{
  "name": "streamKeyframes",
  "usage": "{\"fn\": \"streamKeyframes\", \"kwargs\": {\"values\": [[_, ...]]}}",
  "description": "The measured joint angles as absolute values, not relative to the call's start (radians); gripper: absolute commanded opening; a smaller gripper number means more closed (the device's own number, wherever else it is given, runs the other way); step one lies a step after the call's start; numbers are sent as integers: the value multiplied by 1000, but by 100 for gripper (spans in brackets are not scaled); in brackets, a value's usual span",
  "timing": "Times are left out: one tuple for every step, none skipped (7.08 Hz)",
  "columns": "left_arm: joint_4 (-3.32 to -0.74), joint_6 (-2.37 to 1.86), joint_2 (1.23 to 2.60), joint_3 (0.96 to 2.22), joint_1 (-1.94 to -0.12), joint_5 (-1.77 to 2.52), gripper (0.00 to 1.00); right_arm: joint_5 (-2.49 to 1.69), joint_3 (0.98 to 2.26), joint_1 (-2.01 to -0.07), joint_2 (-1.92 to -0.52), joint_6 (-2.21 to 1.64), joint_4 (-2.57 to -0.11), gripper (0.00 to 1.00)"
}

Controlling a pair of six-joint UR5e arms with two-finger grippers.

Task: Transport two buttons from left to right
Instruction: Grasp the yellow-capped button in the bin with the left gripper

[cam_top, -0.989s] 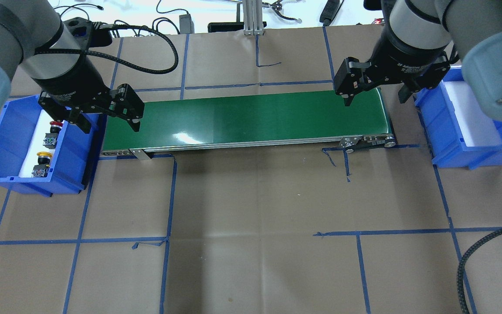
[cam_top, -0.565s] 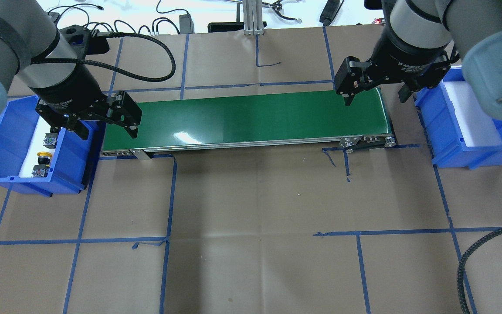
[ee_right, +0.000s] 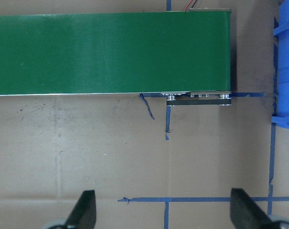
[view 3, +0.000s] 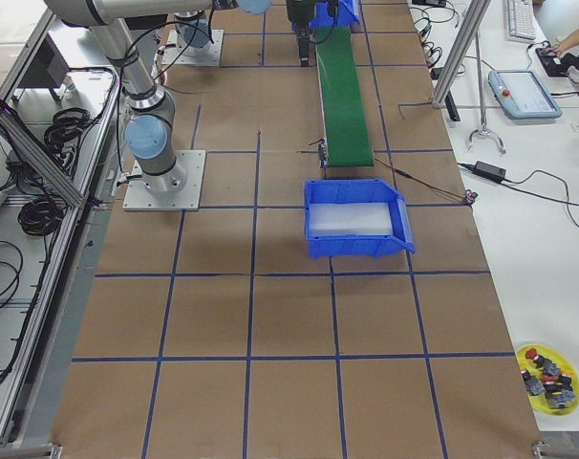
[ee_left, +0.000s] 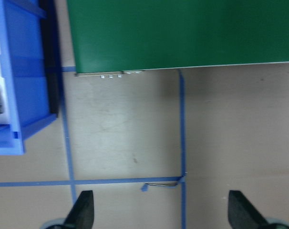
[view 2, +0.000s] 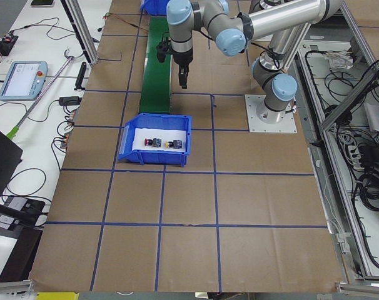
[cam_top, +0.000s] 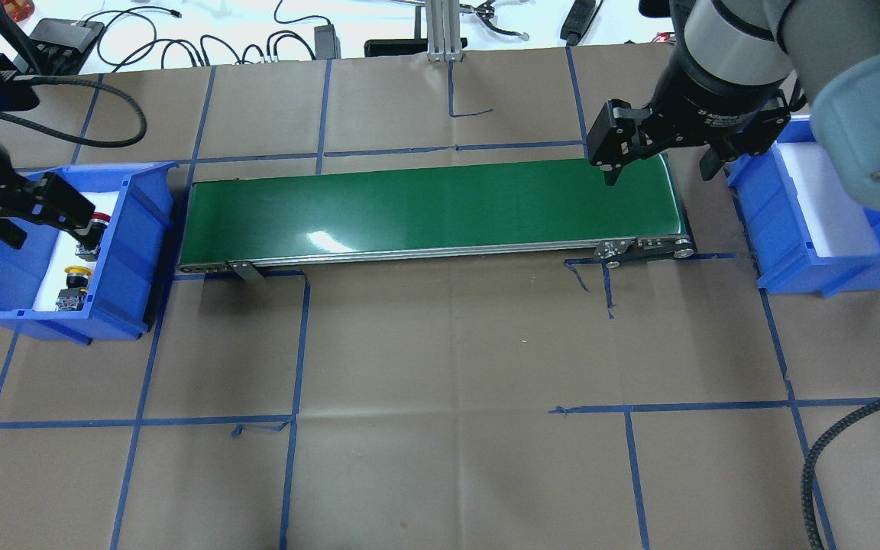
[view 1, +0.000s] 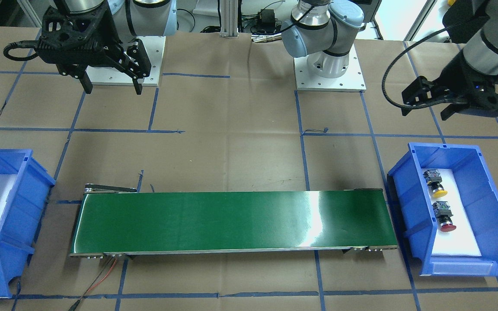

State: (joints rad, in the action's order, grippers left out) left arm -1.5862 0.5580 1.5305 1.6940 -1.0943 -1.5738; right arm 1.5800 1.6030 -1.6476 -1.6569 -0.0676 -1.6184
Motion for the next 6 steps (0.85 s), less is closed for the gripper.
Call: {"fn": "streamKeyframes", "kwargs": {"values": [[-1569, 624, 1561, 1694, -1011, -1576, 100, 1580, 1603, -1648, -1658, -68, -1616, 100], [-1527, 655, 1596, 1694, -960, -1578, 100, 1580, 1603, -1647, -1658, -68, -1616, 100], [-1473, 666, 1633, 1689, -934, -1579, 100, 1580, 1603, -1647, -1658, -68, -1617, 100], [-1420, 669, 1671, 1681, -924, -1579, 100, 1580, 1603, -1647, -1657, -68, -1618, 100], [-1373, 669, 1703, 1682, -921, -1578, 100, 1580, 1603, -1647, -1657, -67, -1619, 100], [-1328, 668, 1729, 1694, -921, -1576, 100, 1580, 1604, -1647, -1656, -68, -1621, 100]]}}
